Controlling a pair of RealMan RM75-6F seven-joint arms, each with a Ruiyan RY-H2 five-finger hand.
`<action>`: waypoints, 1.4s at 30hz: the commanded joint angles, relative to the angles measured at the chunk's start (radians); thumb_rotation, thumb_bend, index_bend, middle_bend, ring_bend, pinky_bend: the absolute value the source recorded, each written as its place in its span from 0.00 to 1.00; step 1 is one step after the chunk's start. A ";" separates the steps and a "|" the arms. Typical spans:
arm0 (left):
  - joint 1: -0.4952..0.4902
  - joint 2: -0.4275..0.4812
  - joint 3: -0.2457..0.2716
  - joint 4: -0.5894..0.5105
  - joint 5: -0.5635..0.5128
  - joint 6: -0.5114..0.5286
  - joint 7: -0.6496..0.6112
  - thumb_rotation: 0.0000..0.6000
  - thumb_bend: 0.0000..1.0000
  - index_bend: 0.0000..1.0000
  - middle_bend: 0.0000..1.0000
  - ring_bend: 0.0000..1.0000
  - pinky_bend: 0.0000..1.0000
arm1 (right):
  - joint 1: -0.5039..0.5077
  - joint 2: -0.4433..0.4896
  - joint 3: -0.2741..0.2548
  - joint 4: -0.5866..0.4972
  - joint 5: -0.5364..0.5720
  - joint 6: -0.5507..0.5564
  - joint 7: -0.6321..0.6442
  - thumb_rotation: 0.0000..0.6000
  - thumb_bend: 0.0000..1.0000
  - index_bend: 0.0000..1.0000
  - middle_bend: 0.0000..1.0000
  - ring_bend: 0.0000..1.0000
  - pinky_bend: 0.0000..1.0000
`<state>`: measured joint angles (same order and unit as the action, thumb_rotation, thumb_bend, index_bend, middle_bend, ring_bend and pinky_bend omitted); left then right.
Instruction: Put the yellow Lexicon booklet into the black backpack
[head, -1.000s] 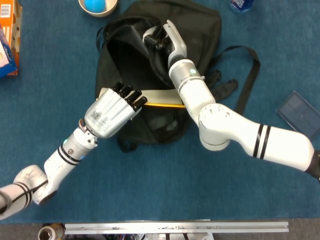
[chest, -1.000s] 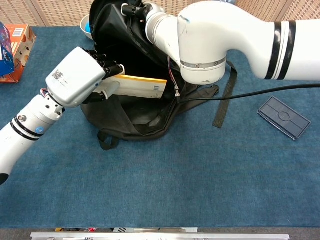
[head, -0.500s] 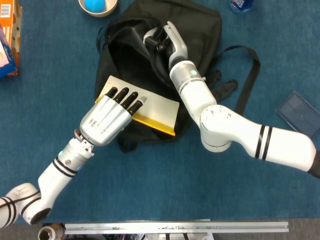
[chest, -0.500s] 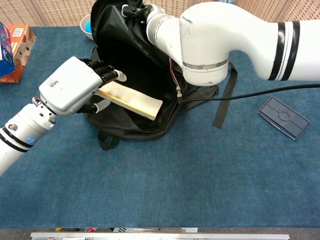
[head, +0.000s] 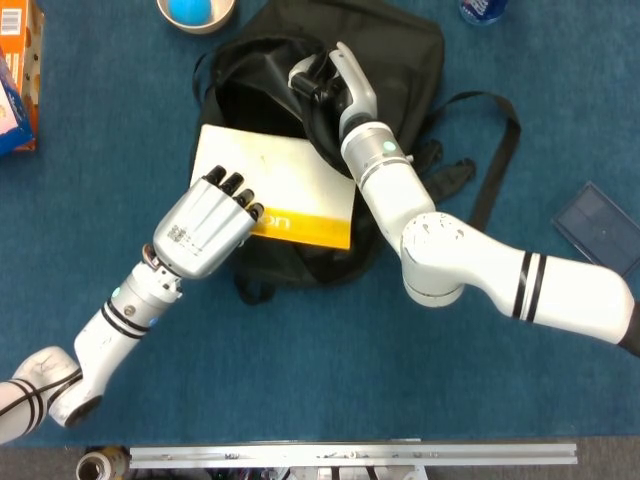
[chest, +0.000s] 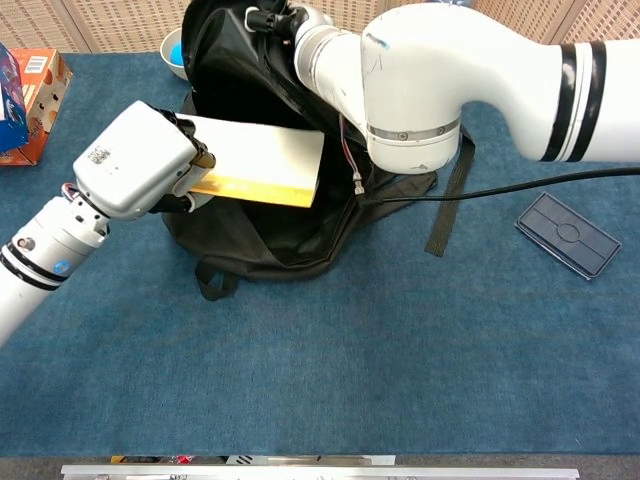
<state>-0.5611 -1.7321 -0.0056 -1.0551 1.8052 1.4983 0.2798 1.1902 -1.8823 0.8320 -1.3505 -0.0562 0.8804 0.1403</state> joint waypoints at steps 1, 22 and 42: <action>-0.008 -0.030 -0.010 0.056 0.016 0.037 -0.049 1.00 0.27 0.89 0.83 0.66 0.70 | 0.000 -0.001 0.002 -0.002 0.004 -0.002 0.002 1.00 0.98 0.57 0.60 0.61 0.86; -0.070 -0.155 -0.027 0.169 0.006 -0.006 -0.040 1.00 0.27 0.88 0.82 0.65 0.70 | 0.007 -0.008 0.017 0.011 0.033 -0.003 0.010 1.00 0.98 0.57 0.60 0.61 0.86; -0.111 -0.238 -0.038 0.288 -0.035 -0.057 0.000 1.00 0.27 0.88 0.81 0.65 0.71 | 0.004 -0.005 0.024 -0.005 0.052 0.003 0.007 1.00 0.97 0.57 0.60 0.61 0.86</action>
<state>-0.6730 -1.9668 -0.0456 -0.7739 1.7740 1.4440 0.2789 1.1947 -1.8881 0.8553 -1.3551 -0.0046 0.8835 0.1469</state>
